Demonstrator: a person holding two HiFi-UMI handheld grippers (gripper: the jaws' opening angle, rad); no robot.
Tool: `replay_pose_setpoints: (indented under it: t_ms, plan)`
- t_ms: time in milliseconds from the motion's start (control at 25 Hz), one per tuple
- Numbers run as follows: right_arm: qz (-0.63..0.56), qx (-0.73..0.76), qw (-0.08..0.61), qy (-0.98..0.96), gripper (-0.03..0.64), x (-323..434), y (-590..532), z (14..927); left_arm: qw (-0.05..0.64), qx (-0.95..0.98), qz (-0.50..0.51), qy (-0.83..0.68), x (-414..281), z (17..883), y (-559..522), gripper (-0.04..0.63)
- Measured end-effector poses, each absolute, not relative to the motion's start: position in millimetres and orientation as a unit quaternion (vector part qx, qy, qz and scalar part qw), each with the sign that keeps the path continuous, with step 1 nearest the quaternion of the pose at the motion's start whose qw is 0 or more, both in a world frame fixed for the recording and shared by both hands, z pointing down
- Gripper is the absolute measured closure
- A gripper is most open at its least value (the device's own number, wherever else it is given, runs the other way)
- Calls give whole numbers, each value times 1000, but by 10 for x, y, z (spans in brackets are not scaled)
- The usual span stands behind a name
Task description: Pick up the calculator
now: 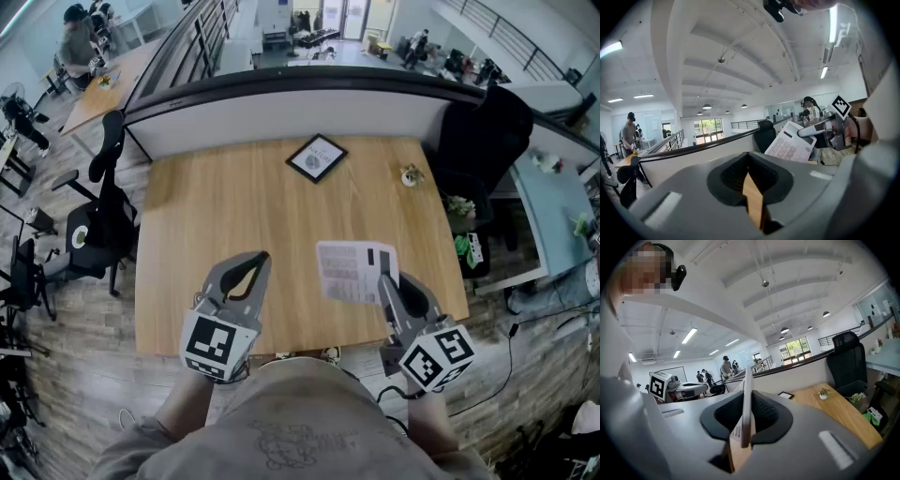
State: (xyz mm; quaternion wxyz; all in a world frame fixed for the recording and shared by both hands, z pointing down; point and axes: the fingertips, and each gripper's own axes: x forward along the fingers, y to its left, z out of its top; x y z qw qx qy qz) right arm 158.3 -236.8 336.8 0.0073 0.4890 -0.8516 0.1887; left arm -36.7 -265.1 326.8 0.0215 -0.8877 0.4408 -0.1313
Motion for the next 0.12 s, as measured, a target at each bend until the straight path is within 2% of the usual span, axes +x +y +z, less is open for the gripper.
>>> replay_pose_setpoints:
  t_ms: [120]
  plan:
    - [186, 491, 4, -851, 560, 1592, -2368, 3354, 19, -888, -133, 440, -367, 3286, -2642, 594]
